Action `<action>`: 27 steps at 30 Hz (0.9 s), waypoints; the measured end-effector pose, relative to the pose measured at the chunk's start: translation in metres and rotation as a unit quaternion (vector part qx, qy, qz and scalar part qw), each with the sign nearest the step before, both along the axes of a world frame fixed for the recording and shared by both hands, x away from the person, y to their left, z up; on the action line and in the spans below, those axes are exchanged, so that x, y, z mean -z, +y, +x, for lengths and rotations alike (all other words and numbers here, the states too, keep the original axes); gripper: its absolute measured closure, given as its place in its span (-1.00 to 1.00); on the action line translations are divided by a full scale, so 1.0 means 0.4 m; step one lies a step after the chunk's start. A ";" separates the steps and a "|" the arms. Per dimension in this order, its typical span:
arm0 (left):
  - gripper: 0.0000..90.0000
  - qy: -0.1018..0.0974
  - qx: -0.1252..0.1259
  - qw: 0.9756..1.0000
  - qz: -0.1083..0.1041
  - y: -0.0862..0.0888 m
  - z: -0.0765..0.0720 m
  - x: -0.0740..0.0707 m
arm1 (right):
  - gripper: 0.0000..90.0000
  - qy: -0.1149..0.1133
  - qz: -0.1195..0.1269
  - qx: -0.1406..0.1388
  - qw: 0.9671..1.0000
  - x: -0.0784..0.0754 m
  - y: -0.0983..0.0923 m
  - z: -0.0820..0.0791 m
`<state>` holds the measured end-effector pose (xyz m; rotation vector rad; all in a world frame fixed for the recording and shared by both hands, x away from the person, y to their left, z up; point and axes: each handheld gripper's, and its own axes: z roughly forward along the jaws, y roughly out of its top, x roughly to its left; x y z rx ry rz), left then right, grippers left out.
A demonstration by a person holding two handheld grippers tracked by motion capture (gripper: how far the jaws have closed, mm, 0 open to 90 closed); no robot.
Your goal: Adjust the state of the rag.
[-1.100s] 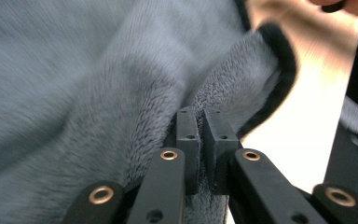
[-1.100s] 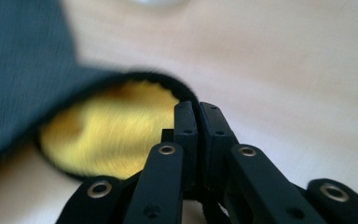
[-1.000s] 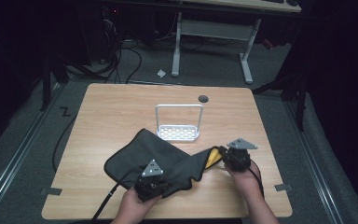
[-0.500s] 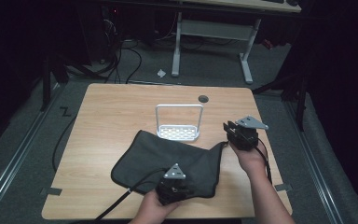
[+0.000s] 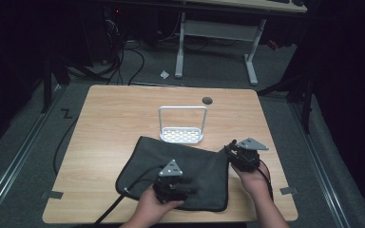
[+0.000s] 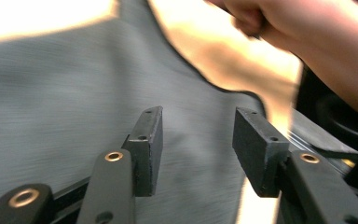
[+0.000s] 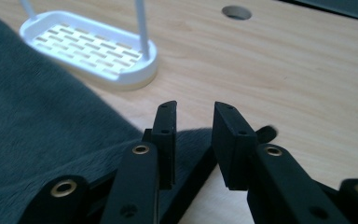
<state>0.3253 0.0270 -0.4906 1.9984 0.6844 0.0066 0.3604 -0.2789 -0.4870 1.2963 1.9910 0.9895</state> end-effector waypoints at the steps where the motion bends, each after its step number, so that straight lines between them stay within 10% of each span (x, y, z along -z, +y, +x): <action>1: 0.16 -0.013 -0.020 1.000 0.007 0.026 0.015 -0.002 | 0.56 0.003 0.000 -0.002 1.000 0.003 0.005 -0.006; 3: 0.20 -0.028 -0.041 0.999 0.020 0.052 0.034 -0.001 | 0.54 0.007 0.002 -0.013 1.000 0.008 0.015 -0.020; 5: 0.37 -0.040 -0.106 0.991 0.067 0.134 0.099 0.018 | 0.60 0.016 0.006 -0.032 0.999 0.015 0.027 -0.042; 8: 0.61 -0.022 -0.146 0.985 0.091 0.185 0.144 0.040 | 0.80 0.034 0.010 -0.056 0.998 0.031 0.037 -0.068; 9: 0.66 -0.006 -0.173 0.978 0.116 0.221 0.173 0.062 | 0.91 0.062 0.006 -0.075 0.995 0.050 0.051 -0.089; 12: 0.71 0.011 -0.186 0.974 0.129 0.244 0.185 0.089 | 0.96 0.091 -0.032 -0.091 0.991 0.078 0.072 -0.100; 15: 0.72 0.016 -0.182 0.976 0.115 0.245 0.161 0.092 | 1.00 0.095 -0.046 -0.076 0.992 0.090 0.056 -0.091; 22: 0.72 0.037 -0.085 0.993 0.079 0.173 0.028 0.100 | 1.00 0.087 -0.060 0.034 0.994 0.090 -0.088 -0.042; 27: 0.50 0.029 -0.116 0.990 0.076 0.206 0.041 0.086 | 1.00 0.087 -0.052 0.064 0.993 0.090 -0.138 -0.054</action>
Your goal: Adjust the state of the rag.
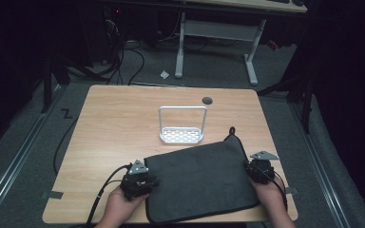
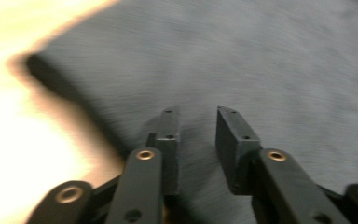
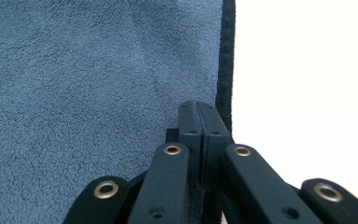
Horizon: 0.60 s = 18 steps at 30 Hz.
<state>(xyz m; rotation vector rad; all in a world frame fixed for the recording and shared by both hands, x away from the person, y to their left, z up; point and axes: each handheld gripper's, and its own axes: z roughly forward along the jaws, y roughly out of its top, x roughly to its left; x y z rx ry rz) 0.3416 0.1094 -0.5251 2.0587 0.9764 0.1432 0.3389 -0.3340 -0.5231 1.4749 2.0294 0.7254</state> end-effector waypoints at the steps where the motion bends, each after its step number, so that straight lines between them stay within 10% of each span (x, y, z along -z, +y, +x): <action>1: 0.45 0.005 -0.019 1.000 -0.015 0.019 0.016 -0.004 | 0.99 -0.002 -0.002 0.000 1.000 0.001 0.001 -0.003; 8: 0.03 0.044 -0.099 0.990 -0.087 0.057 0.145 -0.005 | 0.96 -0.007 -0.002 -0.001 1.000 0.003 0.005 -0.006; 10: 0.06 0.054 -0.096 0.991 -0.074 0.029 0.161 0.005 | 0.96 -0.008 -0.003 -0.001 1.000 0.004 0.006 -0.007; 13: 0.70 0.056 -0.083 0.994 -0.053 0.001 0.155 0.011 | 0.95 -0.010 -0.004 -0.003 1.000 0.004 0.007 -0.009; 18: 0.84 -0.006 -0.027 0.997 -0.076 -0.036 0.068 -0.061 | 0.95 -0.012 -0.006 -0.005 1.000 0.005 0.008 -0.010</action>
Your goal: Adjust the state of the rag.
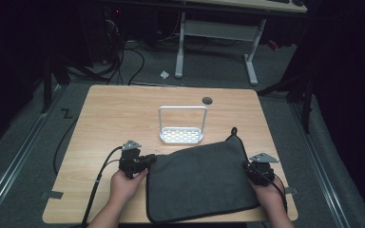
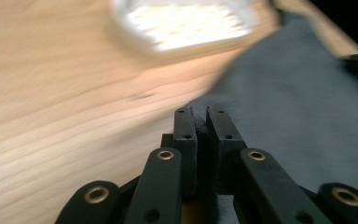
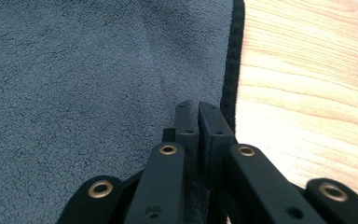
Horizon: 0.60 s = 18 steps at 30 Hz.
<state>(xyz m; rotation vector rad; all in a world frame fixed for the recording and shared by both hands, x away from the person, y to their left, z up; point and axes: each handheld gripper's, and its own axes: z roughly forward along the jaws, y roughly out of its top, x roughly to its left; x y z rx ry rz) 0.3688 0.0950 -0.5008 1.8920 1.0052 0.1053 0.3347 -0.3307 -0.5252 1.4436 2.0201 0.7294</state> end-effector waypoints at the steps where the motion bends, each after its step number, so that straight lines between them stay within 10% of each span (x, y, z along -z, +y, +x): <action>1: 0.84 0.000 0.000 1.000 0.000 0.000 0.000 0.000 | 0.95 0.000 0.000 0.000 1.000 0.000 0.000 0.000; 3: 0.83 -0.005 0.064 0.998 0.024 -0.054 -0.070 0.004 | 0.95 -0.001 -0.001 0.000 1.000 0.000 0.001 -0.001; 7: 0.76 0.002 0.115 0.991 0.063 -0.114 -0.137 0.058 | 0.95 -0.002 -0.003 0.001 1.000 0.001 0.005 -0.002; 14: 0.27 0.007 0.135 0.990 0.033 -0.117 -0.160 0.046 | 0.95 -0.004 -0.004 -0.001 1.000 0.001 0.006 -0.002; 18: 0.25 -0.029 0.092 0.995 0.008 -0.067 -0.137 0.000 | 0.95 -0.004 -0.002 0.000 1.000 0.002 0.006 -0.003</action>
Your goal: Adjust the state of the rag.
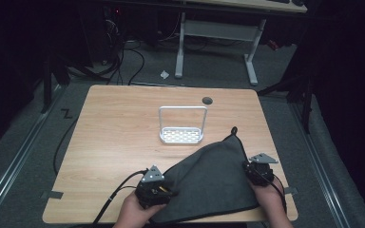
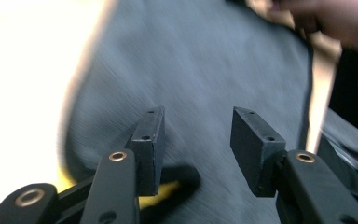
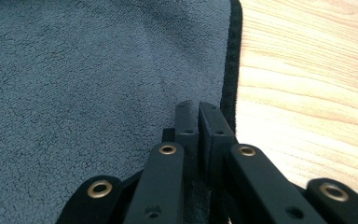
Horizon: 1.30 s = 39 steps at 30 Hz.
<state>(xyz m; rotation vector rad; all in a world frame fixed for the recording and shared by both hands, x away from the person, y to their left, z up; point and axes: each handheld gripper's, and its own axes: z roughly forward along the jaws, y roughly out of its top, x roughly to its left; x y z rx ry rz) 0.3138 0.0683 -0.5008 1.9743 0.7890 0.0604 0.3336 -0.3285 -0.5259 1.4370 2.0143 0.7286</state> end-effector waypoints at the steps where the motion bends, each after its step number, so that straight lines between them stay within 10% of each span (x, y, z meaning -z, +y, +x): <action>1: 0.32 0.000 -0.017 1.000 -0.004 0.019 0.015 -0.005 | 0.94 -0.001 0.000 -0.001 1.000 0.000 0.000 0.000; 5: 0.39 0.025 -0.073 0.997 -0.003 0.073 0.074 0.012 | 0.94 -0.003 -0.003 -0.003 1.000 0.001 0.000 0.000; 9: 0.09 0.081 -0.046 0.996 0.011 0.039 0.086 0.061 | 0.94 -0.002 -0.002 -0.003 1.000 0.001 0.000 0.000; 20: 0.83 0.007 -0.053 0.998 0.042 0.039 0.064 0.015 | 0.94 -0.005 -0.006 -0.004 1.000 0.002 0.002 -0.001; 32: 0.82 0.022 -0.121 0.990 0.068 0.167 0.232 0.007 | 0.93 0.004 -0.002 -0.021 1.000 -0.002 0.010 -0.020; 35: 0.71 0.017 -0.140 0.985 0.096 0.157 0.267 0.027 | 0.93 0.009 0.000 -0.025 1.000 -0.004 0.011 -0.026; 39: 0.36 0.022 -0.175 0.981 0.076 0.173 0.280 0.023 | 0.89 0.012 -0.003 -0.027 1.000 -0.006 0.014 -0.033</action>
